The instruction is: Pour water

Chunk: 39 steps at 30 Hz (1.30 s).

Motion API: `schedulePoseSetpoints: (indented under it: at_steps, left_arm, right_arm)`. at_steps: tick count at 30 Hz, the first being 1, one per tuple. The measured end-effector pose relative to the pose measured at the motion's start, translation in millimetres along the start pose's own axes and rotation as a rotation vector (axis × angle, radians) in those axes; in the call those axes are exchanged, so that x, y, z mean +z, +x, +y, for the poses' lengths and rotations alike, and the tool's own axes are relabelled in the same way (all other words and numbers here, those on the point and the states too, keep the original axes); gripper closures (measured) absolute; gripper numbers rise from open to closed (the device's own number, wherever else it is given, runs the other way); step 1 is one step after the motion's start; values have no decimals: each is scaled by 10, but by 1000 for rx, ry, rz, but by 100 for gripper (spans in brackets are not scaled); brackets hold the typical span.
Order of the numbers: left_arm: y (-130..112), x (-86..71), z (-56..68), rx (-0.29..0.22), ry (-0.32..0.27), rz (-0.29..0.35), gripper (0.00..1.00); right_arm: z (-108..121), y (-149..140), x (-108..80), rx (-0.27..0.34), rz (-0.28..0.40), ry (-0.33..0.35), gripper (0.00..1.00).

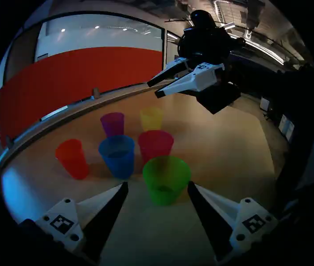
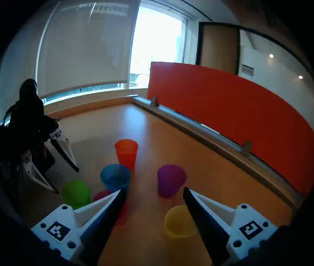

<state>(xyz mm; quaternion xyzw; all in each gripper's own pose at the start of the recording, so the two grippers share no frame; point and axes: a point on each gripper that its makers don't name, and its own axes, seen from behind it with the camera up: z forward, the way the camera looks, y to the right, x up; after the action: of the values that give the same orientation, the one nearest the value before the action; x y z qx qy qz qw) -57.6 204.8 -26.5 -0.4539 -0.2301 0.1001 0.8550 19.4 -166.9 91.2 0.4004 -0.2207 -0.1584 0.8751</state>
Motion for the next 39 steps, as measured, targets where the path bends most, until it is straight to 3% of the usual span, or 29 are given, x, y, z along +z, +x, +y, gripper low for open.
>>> schedulePoseSetpoints:
  at_steps: [23, 39]
  left_arm:
    - [-98, 346, 131, 38, -52, -31, 0]
    - [-109, 495, 61, 100, -35, -42, 0]
  right_arm:
    - [-3, -13, 123, -4, -14, 6, 0]
    - [33, -32, 110, -6, -19, 0, 0]
